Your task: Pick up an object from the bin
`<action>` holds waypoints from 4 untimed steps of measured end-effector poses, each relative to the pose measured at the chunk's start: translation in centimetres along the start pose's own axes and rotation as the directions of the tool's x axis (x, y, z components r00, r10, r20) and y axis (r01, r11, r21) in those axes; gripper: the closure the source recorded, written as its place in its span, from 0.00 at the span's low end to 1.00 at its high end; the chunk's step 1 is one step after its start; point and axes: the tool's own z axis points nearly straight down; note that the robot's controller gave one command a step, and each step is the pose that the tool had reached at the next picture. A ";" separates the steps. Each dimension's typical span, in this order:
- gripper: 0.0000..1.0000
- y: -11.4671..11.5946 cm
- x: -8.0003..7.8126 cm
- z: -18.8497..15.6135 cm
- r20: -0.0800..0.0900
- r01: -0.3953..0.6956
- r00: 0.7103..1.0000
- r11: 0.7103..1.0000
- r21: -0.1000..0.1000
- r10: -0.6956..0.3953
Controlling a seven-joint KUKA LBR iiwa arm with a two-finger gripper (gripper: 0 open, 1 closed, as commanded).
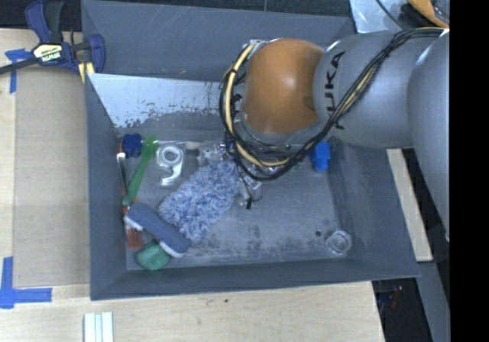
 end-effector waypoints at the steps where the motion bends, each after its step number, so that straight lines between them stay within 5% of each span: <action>1: 0.00 -3.0 -0.6 2.8 0.012 0.056 0.998 0.998 0.018 -0.056; 2: 1.00 1.9 -1.7 2.8 0.007 0.219 0.976 0.976 0.006 -0.219; 4: 1.00 1.9 -1.7 1.9 0.009 0.217 0.976 0.976 0.007 -0.217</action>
Offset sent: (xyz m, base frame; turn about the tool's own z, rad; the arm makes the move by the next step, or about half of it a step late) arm 0.0010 0.0250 -0.0292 -0.2248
